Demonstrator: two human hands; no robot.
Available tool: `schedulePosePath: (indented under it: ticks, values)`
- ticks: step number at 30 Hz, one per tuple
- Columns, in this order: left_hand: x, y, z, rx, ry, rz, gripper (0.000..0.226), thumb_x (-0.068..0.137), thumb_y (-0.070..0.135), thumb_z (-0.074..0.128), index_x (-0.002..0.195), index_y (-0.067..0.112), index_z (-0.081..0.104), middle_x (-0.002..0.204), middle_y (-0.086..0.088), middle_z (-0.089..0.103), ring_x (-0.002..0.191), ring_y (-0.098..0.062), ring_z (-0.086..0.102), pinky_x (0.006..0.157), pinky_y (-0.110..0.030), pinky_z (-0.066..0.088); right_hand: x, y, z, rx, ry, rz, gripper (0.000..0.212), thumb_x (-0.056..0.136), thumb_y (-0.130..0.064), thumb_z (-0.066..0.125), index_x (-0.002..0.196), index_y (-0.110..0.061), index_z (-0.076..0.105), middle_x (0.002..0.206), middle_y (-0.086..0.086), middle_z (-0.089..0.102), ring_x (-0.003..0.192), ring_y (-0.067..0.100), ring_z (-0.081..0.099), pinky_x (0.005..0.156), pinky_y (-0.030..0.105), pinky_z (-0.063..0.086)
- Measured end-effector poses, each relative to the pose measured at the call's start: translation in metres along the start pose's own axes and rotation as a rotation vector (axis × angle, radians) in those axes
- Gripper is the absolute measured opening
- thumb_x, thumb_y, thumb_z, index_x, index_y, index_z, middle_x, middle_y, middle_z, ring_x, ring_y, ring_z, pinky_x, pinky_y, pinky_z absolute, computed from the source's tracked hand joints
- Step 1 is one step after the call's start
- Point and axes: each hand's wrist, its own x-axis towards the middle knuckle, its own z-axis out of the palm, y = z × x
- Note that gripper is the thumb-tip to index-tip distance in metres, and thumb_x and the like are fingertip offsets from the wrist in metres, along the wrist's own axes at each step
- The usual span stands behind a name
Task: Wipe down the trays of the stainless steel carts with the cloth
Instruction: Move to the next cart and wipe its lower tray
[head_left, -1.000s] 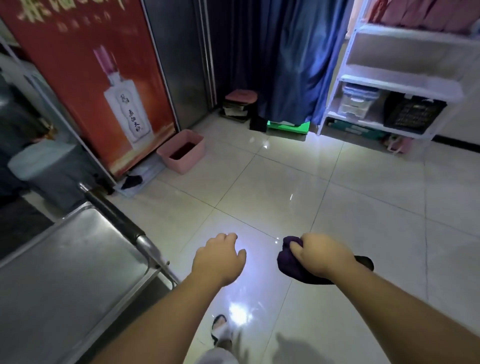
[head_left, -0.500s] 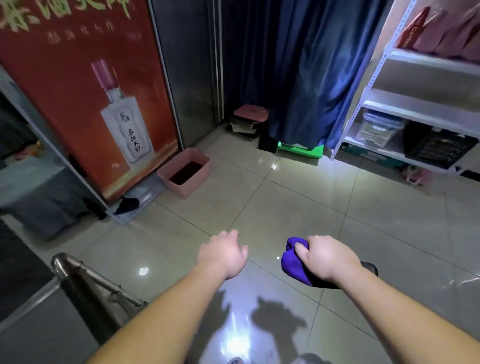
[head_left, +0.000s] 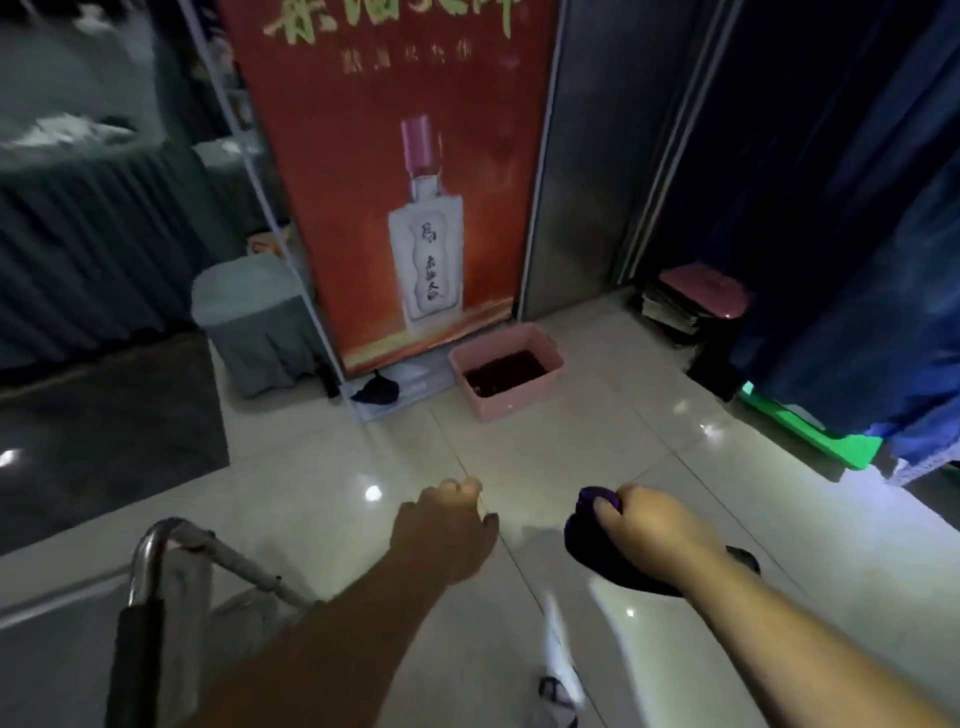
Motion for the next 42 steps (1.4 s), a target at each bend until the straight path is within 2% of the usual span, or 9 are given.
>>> schedulePosePath:
  ticks: [2,6,12,17,26,29,34,38,42]
  values:
    - [0.019,-0.008,-0.012,-0.024,0.010,-0.092,0.056,0.102,0.057,0.039,0.148,0.027,0.043,0.140,-0.003,0.055,0.127,-0.027,0.055,0.102,-0.041,0.046,0.048,-0.016,-0.019,-0.029,-0.023,-0.098,0.047,0.102,-0.052,0.033,0.077,-0.019,0.055,0.073,0.000,0.060,0.073,0.023,0.062,0.065,0.031,0.049]
    - [0.045,-0.037,-0.044,-0.084,0.044,-0.281,0.054,0.103,0.055,0.039,0.149,0.027,0.042,0.138,-0.002,0.055,0.125,-0.027,0.055,0.100,-0.042,0.044,0.123,-0.074,-0.046,-0.018,-0.086,-0.268,0.051,0.104,-0.052,0.034,0.081,-0.016,0.061,0.079,0.001,0.066,0.076,0.020,0.064,0.079,0.036,0.056]
    - [0.086,-0.109,-0.070,-0.177,0.034,-0.489,0.059,0.104,0.054,0.038,0.156,0.026,0.034,0.146,-0.002,0.051,0.129,-0.028,0.052,0.101,-0.044,0.043,0.202,-0.186,-0.065,-0.155,-0.120,-0.507,0.049,0.102,-0.050,0.035,0.076,-0.016,0.058,0.073,0.003,0.063,0.070,0.021,0.061,0.073,0.037,0.054]
    - [0.140,-0.188,-0.097,-0.221,0.077,-0.544,0.056,0.104,0.053,0.039,0.153,0.027,0.038,0.145,-0.001,0.053,0.127,-0.026,0.054,0.098,-0.042,0.044,0.266,-0.283,-0.076,-0.227,-0.080,-0.576,0.048,0.101,-0.050,0.035,0.077,-0.017,0.059,0.072,0.003,0.062,0.067,0.020,0.060,0.060,0.034,0.044]
    - [0.204,-0.322,-0.170,-0.226,0.076,-0.601,0.055,0.104,0.053,0.035,0.151,0.024,0.041,0.146,-0.003,0.052,0.127,-0.027,0.053,0.098,-0.043,0.044,0.337,-0.446,-0.099,-0.271,-0.126,-0.619,0.041,0.103,-0.047,0.038,0.080,-0.019,0.057,0.075,-0.002,0.057,0.068,0.015,0.053,0.060,0.032,0.036]
    - [0.215,-0.365,-0.185,-0.258,0.084,-0.663,0.058,0.104,0.054,0.035,0.154,0.025,0.038,0.151,-0.004,0.049,0.131,-0.028,0.052,0.101,-0.045,0.045,0.363,-0.500,-0.099,-0.334,-0.153,-0.678,0.040,0.103,-0.045,0.036,0.082,-0.019,0.059,0.078,-0.001,0.061,0.073,0.019,0.057,0.067,0.033,0.045]
    - [0.234,-0.441,-0.202,-0.338,0.135,-0.826,0.056,0.103,0.053,0.036,0.151,0.025,0.042,0.147,-0.004,0.052,0.129,-0.028,0.053,0.101,-0.044,0.045,0.408,-0.602,-0.096,-0.423,-0.169,-0.813,0.046,0.095,-0.051,0.033,0.090,-0.020,0.067,0.086,0.003,0.069,0.077,0.023,0.063,0.077,0.037,0.056]
    - [0.251,-0.503,-0.217,-0.388,0.179,-0.986,0.057,0.103,0.053,0.037,0.151,0.024,0.042,0.148,-0.005,0.052,0.129,-0.030,0.054,0.100,-0.045,0.045,0.442,-0.699,-0.097,-0.481,-0.220,-0.941,0.041,0.098,-0.044,0.035,0.083,-0.014,0.058,0.079,0.004,0.062,0.073,0.023,0.060,0.068,0.037,0.050]
    - [0.252,-0.541,-0.227,-0.488,0.204,-1.190,0.057,0.103,0.054,0.036,0.153,0.026,0.040,0.149,-0.005,0.050,0.131,-0.030,0.053,0.102,-0.044,0.046,0.462,-0.791,-0.083,-0.567,-0.305,-1.122,0.032,0.103,-0.032,0.033,0.102,-0.007,0.053,0.092,0.010,0.062,0.086,0.031,0.063,0.068,0.038,0.047]
